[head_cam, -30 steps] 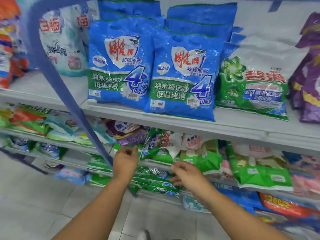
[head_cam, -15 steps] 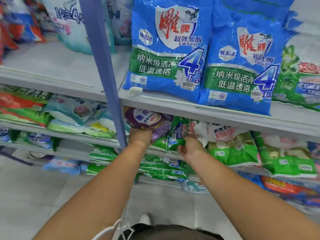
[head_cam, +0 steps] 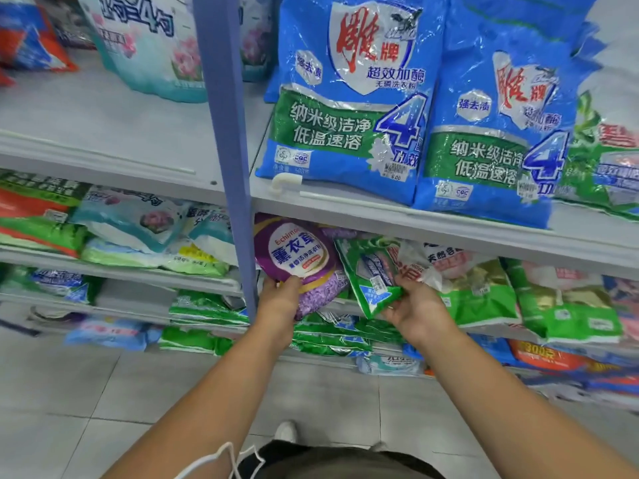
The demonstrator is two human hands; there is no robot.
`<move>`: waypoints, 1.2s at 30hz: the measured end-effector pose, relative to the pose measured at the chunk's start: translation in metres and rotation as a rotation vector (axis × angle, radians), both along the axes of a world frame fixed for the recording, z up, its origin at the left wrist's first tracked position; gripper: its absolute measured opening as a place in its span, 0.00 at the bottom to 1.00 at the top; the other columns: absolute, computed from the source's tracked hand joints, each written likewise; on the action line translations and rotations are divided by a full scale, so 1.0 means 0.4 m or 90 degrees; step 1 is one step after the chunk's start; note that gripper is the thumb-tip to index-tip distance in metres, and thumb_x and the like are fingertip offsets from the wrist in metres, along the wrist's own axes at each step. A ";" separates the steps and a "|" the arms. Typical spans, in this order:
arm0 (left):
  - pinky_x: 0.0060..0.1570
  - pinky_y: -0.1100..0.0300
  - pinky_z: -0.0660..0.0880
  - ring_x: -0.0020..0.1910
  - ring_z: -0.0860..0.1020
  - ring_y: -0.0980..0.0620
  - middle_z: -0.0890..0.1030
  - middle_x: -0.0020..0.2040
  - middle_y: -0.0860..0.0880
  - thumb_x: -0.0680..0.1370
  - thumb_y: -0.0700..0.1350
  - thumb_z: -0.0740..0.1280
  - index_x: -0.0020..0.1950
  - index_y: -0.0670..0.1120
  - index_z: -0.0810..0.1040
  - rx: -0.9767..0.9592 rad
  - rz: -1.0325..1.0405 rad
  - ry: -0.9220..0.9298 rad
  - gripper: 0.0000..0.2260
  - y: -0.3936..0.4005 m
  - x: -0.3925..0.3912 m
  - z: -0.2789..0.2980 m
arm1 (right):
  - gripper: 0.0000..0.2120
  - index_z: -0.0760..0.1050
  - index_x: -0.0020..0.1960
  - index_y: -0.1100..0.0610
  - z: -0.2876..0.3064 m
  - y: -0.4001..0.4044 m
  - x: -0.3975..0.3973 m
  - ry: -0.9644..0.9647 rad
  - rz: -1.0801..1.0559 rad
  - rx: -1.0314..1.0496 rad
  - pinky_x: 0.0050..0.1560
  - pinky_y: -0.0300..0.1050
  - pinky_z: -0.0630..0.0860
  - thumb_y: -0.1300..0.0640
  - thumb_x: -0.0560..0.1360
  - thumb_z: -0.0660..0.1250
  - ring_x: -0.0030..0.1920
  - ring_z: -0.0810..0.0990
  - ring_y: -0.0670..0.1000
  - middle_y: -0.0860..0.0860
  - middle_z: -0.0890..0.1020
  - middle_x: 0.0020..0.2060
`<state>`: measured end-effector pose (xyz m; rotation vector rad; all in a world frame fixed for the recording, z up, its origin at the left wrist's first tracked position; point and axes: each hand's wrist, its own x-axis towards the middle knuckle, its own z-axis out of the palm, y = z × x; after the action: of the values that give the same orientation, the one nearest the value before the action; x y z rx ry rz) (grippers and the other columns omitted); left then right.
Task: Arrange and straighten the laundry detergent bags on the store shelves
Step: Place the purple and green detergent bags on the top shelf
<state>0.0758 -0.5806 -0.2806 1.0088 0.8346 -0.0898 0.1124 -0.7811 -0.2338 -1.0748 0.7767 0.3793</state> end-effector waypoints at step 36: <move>0.51 0.45 0.82 0.49 0.86 0.49 0.87 0.53 0.52 0.77 0.44 0.73 0.65 0.52 0.77 0.170 0.005 -0.076 0.17 -0.215 -0.271 -0.026 | 0.16 0.78 0.61 0.56 0.024 -0.431 -0.245 -0.199 0.185 0.042 0.43 0.63 0.83 0.53 0.76 0.69 0.47 0.87 0.61 0.61 0.86 0.51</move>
<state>-0.0326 -0.6667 -0.2909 1.2482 0.7544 0.0906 0.0142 -0.9533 -0.2243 -1.1533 0.3284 0.4650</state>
